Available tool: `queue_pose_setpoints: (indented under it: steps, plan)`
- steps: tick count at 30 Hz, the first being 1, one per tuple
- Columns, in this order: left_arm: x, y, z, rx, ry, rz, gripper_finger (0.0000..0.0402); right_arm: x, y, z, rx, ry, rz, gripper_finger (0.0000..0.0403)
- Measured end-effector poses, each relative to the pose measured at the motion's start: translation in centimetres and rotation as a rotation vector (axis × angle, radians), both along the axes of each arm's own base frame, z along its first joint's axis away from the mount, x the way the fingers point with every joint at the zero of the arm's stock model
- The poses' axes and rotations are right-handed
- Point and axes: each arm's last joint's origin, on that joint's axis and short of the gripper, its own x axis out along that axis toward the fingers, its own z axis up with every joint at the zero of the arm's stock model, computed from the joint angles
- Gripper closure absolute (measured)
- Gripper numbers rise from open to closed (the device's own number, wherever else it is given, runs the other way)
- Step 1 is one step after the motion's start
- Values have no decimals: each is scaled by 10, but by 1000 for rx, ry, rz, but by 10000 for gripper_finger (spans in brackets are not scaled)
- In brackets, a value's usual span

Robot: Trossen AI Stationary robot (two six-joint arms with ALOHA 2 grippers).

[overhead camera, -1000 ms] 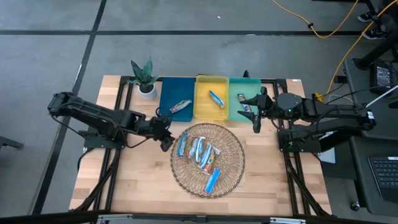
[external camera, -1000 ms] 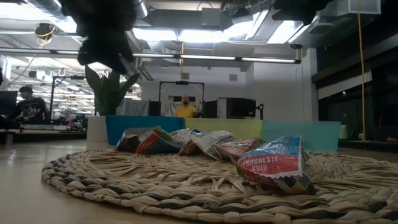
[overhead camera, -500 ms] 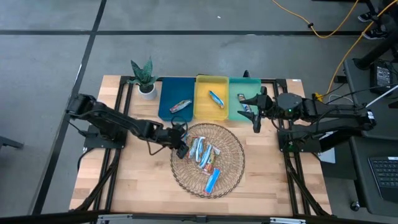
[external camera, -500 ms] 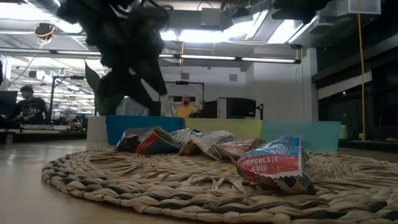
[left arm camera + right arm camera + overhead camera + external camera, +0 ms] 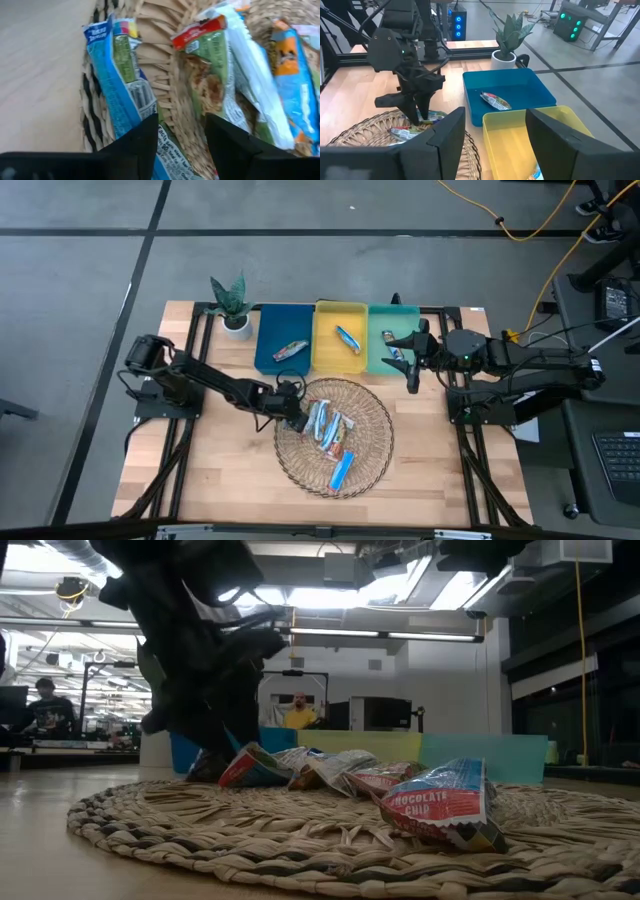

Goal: Pick and place Granola Bars by type
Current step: Put the blue granola bar into the light blue bin

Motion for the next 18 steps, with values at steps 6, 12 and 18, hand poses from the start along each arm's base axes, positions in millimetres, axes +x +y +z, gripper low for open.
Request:
queue_pose_setpoints:
  steps: [6,12,18]
  plan:
    - [2,1,4,-42,-35,-18,276,0,0,0,-18,10,6,193]
    - [0,0,26,-69,-123,-63,292,0,0,-1,-19,15,6,193]
    - [-10,2,38,-60,-105,-64,290,0,0,-1,-19,14,6,193]
